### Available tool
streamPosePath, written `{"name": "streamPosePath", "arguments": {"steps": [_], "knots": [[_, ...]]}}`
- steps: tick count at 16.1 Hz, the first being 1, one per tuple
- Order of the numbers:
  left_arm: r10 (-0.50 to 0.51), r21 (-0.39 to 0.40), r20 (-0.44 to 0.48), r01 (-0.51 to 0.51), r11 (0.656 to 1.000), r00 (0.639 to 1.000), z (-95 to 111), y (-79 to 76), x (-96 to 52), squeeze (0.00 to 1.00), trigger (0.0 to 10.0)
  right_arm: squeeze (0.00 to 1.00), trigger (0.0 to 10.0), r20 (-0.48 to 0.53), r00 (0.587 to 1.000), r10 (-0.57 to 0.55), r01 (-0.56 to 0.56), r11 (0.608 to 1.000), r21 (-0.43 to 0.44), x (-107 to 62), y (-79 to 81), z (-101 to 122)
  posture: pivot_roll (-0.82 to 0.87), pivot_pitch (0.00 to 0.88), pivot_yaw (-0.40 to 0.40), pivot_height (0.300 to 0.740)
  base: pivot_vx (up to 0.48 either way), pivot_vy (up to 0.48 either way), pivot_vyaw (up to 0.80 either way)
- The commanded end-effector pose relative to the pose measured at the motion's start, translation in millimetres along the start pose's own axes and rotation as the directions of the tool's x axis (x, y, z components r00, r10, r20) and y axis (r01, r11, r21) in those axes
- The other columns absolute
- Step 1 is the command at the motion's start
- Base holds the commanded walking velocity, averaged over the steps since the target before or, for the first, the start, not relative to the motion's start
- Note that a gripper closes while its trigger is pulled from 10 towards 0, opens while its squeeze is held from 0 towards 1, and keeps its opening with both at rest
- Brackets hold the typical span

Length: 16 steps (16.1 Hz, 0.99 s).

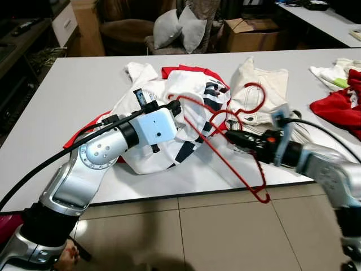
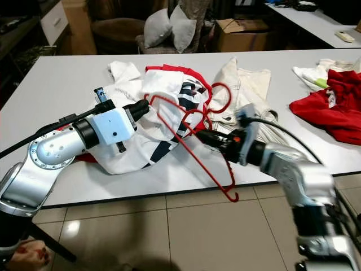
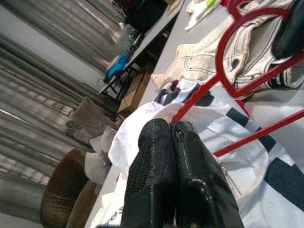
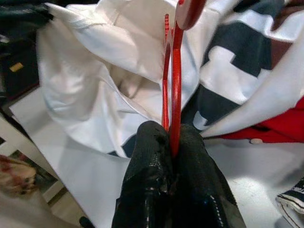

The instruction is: Hang hanger

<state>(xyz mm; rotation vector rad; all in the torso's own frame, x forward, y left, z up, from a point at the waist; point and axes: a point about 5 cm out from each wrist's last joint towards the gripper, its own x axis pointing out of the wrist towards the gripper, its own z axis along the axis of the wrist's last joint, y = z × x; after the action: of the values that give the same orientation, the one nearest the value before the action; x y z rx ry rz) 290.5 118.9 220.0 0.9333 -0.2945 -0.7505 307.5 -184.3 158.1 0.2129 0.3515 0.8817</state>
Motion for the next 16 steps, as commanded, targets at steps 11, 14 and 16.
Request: {"name": "streamPosePath", "arguments": {"steps": [11, 14, 16], "knots": [[-0.087, -0.086, -0.072, 0.081, 0.993, 0.994, -18.3, -8.3, -9.0, 0.00, 0.0, 0.00, 10.0, 0.159, 0.979, -0.129, 0.108, 0.985, 0.131, 36.5, -9.5, 15.3, -0.15, 0.000, 0.015, 0.740, 0.000, 0.000, 0.00], [-0.087, -0.127, -0.058, 0.079, 0.989, 0.995, -15.5, -7.2, -9.0, 0.00, 0.0, 0.00, 10.0, 0.206, 0.956, -0.209, 0.153, 0.954, 0.258, 49.0, -7.2, 11.4, -0.12, 0.000, 0.005, 0.740, 0.000, 0.000, 0.00], [-0.106, -0.161, -0.028, 0.100, 0.982, 0.994, -12.1, -9.2, -9.4, 0.00, 0.0, 0.00, 10.0, 0.237, 0.943, -0.235, 0.157, 0.939, 0.305, 54.6, -5.4, 11.2, -0.12, 0.000, 0.006, 0.740, 0.000, 0.000, 0.00]]}}
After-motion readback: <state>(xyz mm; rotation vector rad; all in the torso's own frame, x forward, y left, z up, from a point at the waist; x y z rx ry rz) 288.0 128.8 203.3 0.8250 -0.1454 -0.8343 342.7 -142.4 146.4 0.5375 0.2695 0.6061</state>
